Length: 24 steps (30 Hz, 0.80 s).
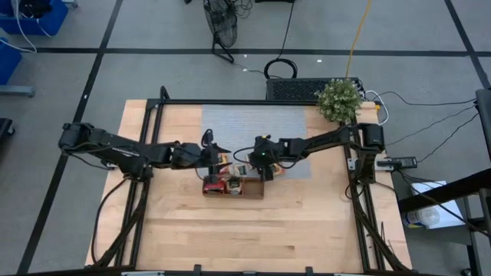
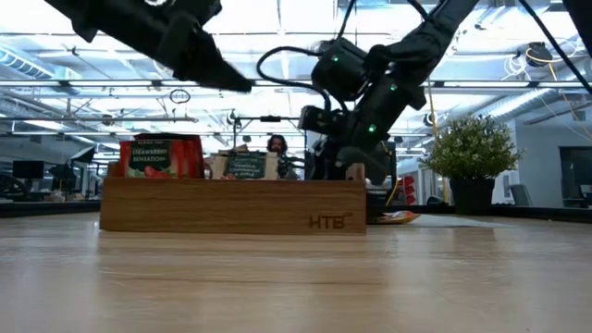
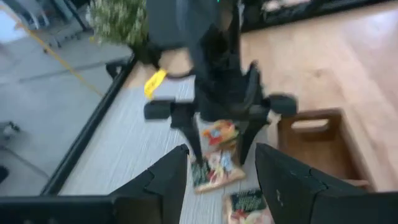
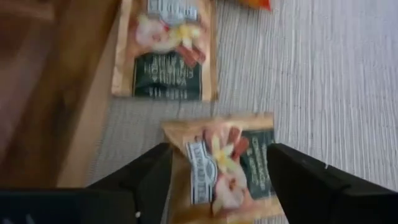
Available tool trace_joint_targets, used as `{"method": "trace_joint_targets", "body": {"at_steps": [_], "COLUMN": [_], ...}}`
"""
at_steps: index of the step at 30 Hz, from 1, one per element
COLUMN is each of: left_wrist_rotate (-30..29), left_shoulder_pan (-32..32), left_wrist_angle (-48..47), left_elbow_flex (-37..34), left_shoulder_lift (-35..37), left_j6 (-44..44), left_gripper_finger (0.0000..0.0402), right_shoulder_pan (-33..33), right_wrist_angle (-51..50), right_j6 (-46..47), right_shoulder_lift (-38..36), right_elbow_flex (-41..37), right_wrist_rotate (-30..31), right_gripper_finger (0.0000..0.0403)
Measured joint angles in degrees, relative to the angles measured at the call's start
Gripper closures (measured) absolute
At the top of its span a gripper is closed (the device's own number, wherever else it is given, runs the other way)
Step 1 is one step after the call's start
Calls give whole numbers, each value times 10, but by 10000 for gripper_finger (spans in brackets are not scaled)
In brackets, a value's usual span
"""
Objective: Pick & Place Tea
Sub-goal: Put the brown tea bag into the middle section of the wooden organizer
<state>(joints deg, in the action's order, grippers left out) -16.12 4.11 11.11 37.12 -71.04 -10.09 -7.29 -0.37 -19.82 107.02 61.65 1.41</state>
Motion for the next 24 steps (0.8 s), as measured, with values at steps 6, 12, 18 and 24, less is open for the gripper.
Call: {"method": "trace_joint_targets", "body": {"at_steps": [6,12,18,24], "left_wrist_rotate": [4,10,10,10], "left_shoulder_pan": [-14,-16,-16,-16], "left_wrist_angle": [-9,-7,-6,-9], "left_elbow_flex": [0,0,0,0], "left_shoulder_lift": [-2,-2,-2,-2], "left_j6": [7,12,14,24], "left_gripper_finger": [211,206,206,206], "right_shoulder_pan": [-14,-38,-44,-44], "right_wrist_angle": [-35,-68,-71,-74], "right_j6": [-28,-20,-56,-65], "right_shoulder_lift": [0,8,19,20], "right_elbow_flex": [0,1,1,1], "right_wrist_rotate": [0,-11,-44,-45], "right_gripper_finger": [165,182,200,249]}}
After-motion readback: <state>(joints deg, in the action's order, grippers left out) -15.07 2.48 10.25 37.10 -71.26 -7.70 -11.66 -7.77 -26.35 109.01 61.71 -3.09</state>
